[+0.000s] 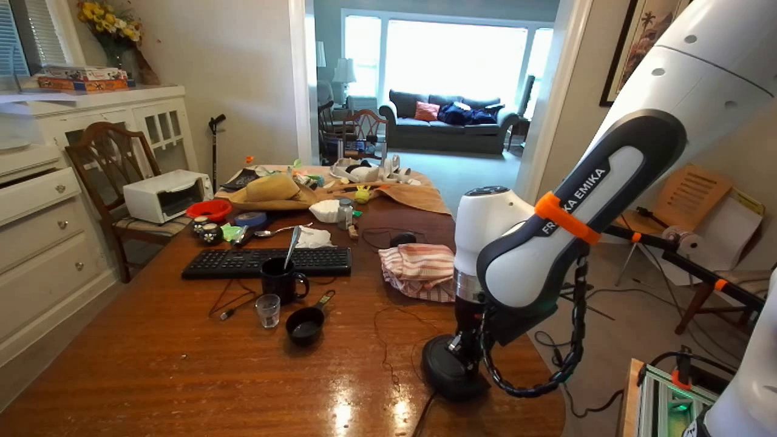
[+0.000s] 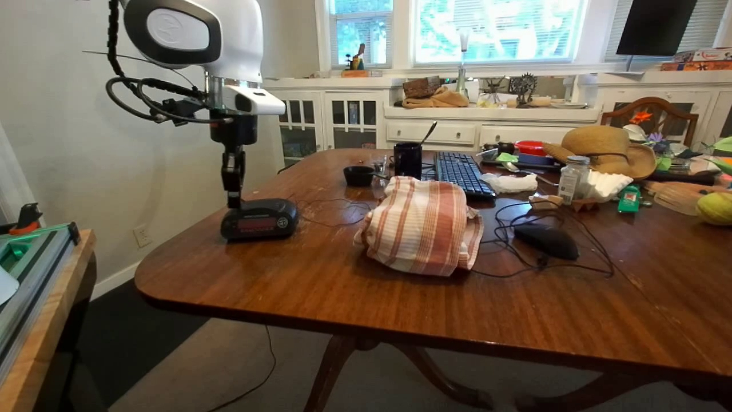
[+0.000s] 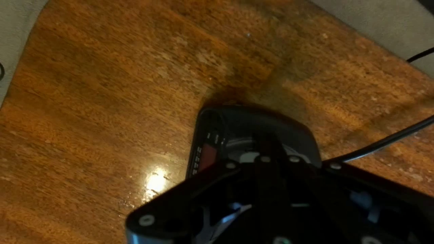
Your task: Press a button on the top of the alarm clock.
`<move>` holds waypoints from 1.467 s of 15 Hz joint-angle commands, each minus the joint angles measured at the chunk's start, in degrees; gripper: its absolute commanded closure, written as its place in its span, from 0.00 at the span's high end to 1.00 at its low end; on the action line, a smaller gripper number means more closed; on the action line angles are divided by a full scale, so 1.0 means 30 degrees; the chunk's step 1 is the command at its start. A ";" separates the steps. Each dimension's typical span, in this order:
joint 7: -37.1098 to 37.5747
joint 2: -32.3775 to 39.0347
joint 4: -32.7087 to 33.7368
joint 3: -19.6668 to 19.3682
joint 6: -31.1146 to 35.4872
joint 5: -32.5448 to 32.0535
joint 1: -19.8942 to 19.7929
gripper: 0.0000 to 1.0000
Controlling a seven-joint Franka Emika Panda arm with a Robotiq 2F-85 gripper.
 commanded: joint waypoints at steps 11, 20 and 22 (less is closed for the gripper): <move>-0.0560 -0.6091 -0.0328 -0.0577 -0.6714 0.0691 -0.0159 0.28; -0.3615 -1.0315 0.1427 -0.0973 -1.1594 -0.1772 -0.0436 0.94; -0.4025 -1.0518 0.1866 -0.1038 -1.1825 -0.2408 -0.0541 1.00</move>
